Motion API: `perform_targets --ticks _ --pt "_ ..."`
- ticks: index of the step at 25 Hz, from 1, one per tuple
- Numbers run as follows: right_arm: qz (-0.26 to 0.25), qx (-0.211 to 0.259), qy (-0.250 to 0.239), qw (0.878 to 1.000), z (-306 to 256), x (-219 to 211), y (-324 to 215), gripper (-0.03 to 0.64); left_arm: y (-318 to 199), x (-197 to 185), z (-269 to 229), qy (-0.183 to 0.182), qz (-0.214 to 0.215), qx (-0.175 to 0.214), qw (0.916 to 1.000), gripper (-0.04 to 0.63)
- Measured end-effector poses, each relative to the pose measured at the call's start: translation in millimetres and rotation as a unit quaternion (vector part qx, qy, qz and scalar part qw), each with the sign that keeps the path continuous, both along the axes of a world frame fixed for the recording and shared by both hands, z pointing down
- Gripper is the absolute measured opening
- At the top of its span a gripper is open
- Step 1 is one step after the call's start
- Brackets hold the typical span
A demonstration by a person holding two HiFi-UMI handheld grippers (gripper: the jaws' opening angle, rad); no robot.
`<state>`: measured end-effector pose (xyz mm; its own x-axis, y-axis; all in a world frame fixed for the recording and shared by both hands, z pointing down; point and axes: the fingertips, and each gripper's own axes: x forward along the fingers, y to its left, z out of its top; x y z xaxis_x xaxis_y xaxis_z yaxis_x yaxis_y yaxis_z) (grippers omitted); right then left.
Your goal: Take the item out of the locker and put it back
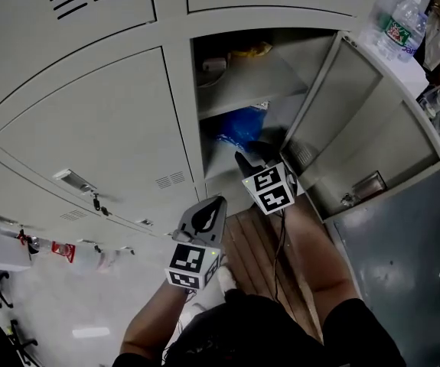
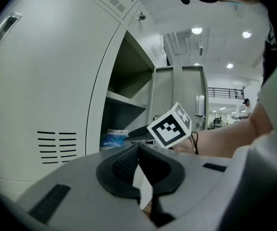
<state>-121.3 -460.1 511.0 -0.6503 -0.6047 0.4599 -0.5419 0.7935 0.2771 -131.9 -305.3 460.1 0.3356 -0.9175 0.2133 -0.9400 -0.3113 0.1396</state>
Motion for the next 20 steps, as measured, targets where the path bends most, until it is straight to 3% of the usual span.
perform_targets --ticks 16,20 --pt "-0.038 0.009 0.114 0.993 40.7 -22.2 -37.1 0.176 -17.3 -10.2 14.8 0.008 -0.022 -0.013 0.9996 0.004" --pt "-0.029 -0.005 0.115 0.993 45.8 -21.5 -40.7 0.1 -18.4 -11.5 13.9 0.007 -0.024 -0.011 0.9996 0.004"
